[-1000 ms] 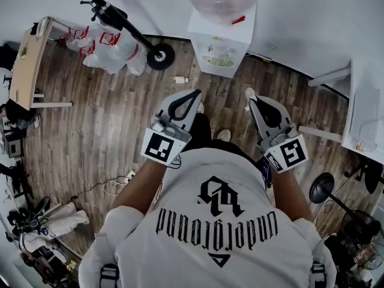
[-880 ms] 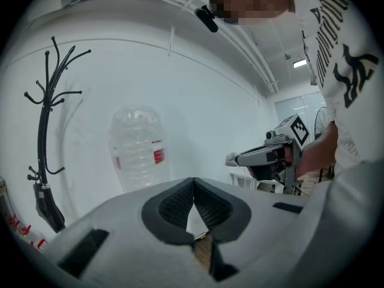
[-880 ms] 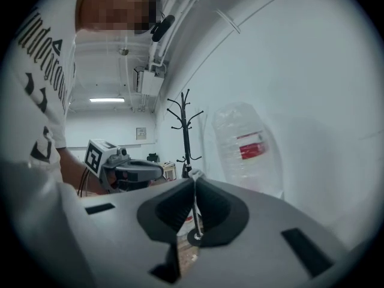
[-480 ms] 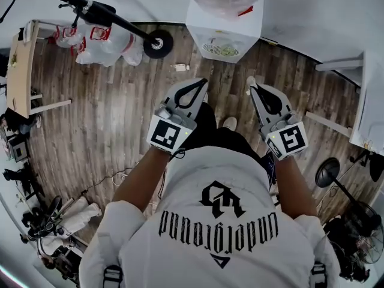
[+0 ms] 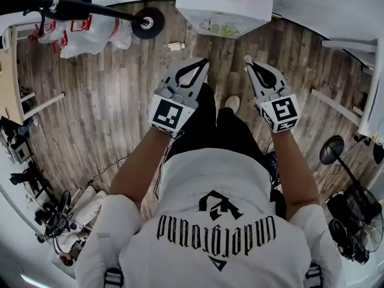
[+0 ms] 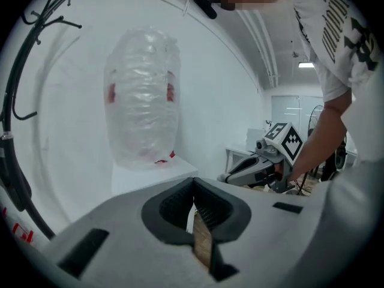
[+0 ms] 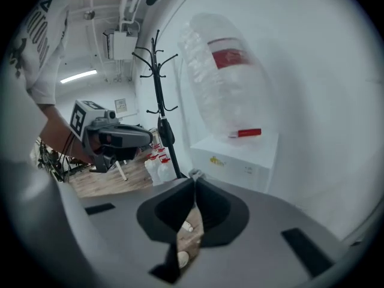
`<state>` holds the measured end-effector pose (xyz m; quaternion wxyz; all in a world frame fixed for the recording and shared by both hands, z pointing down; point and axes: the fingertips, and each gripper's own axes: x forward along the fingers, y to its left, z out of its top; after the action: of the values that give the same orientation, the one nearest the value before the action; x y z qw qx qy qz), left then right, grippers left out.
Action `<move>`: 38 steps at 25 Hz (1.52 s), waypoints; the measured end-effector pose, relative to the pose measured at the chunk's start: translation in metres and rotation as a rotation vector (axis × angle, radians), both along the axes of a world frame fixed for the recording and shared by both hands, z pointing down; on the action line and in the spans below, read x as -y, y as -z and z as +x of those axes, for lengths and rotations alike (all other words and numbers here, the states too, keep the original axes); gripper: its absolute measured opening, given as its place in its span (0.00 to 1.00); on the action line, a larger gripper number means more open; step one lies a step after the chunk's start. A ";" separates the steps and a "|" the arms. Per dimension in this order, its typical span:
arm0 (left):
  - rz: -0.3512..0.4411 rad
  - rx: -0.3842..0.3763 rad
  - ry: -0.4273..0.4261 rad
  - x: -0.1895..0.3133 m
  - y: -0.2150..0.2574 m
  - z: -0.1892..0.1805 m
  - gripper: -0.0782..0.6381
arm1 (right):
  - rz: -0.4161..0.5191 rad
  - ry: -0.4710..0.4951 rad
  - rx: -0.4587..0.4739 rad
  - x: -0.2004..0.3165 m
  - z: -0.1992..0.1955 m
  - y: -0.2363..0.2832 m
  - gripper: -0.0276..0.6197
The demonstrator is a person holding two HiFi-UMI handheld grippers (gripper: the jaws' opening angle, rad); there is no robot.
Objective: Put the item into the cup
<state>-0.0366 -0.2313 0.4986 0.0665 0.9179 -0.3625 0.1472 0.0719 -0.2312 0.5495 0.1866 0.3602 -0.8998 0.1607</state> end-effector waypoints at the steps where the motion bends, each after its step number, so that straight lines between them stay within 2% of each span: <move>1: -0.011 0.001 -0.003 0.004 -0.010 0.000 0.12 | -0.017 -0.009 -0.005 0.004 0.000 -0.013 0.07; 7: -0.075 0.026 -0.004 0.028 -0.082 0.002 0.12 | -0.106 -0.060 -0.031 0.037 -0.002 -0.092 0.07; 11: -0.125 0.013 0.008 0.036 -0.127 0.002 0.12 | -0.165 -0.098 -0.039 0.048 -0.010 -0.140 0.07; 18: -0.171 0.028 0.002 0.060 -0.194 -0.001 0.12 | -0.218 -0.117 -0.066 0.073 -0.021 -0.203 0.07; 24: -0.193 0.069 -0.055 0.062 -0.236 0.000 0.12 | -0.267 -0.145 -0.105 0.092 -0.023 -0.261 0.07; 31: -0.228 0.042 -0.013 0.073 -0.258 -0.001 0.12 | -0.340 -0.174 -0.139 0.109 -0.027 -0.307 0.08; 38: -0.239 0.033 -0.025 0.072 -0.265 0.003 0.12 | -0.405 -0.186 -0.168 0.113 -0.032 -0.332 0.13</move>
<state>-0.0338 -0.3030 0.7636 0.1678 0.9052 -0.3320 0.2054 0.0403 -0.3445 0.8820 0.3137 0.4087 -0.7935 0.3238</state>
